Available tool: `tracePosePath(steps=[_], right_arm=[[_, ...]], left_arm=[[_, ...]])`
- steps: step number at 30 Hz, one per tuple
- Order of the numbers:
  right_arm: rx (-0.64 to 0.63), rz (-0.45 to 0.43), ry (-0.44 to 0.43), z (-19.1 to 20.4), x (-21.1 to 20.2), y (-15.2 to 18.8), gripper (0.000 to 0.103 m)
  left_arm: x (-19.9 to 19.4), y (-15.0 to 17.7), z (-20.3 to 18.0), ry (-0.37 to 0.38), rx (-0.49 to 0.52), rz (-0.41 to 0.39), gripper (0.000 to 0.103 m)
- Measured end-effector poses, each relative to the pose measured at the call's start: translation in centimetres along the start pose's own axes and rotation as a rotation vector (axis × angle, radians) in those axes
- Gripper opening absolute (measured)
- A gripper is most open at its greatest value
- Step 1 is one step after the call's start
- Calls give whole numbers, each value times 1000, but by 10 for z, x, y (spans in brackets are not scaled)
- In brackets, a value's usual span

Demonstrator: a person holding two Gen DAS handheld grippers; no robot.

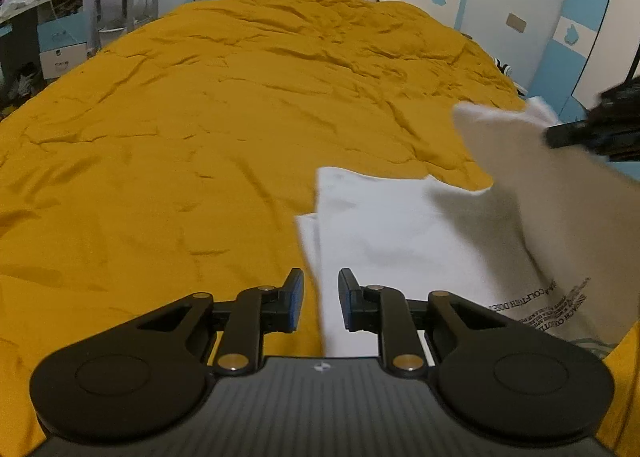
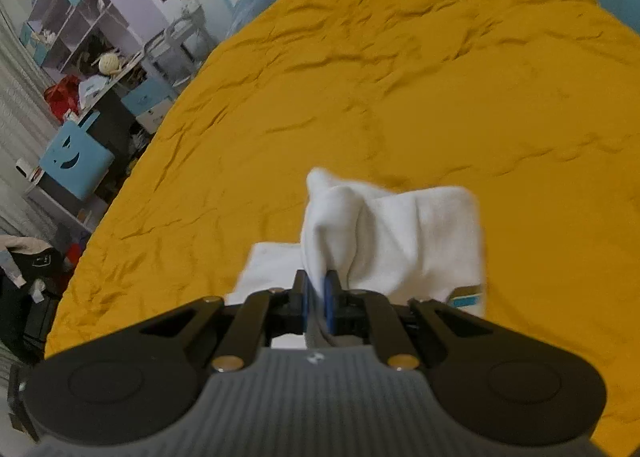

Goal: Fold small clothes

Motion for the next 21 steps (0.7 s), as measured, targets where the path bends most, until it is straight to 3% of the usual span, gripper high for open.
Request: tracePosePath(steps=[11, 15, 21], right_arm=[[-2, 79, 34, 98, 112, 21, 3], [-21, 123, 82, 102, 145, 35, 3], [-40, 179, 68, 107, 175, 56, 3]], left_arm=[[7, -11, 56, -20, -80, 17, 24], [14, -10, 61, -9, -101, 26, 24], [20, -2, 67, -26, -118, 49, 24]])
Point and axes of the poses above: each gripper's, at about its wrist camera, not at the fingertips, and x roughly the way its jaws point, z to its left, y to its underside, the point moved 10 cm from there along x, roughly the way its jaws point, and after that the axes turned 7 degrees about -x, right-handed, at the moved point
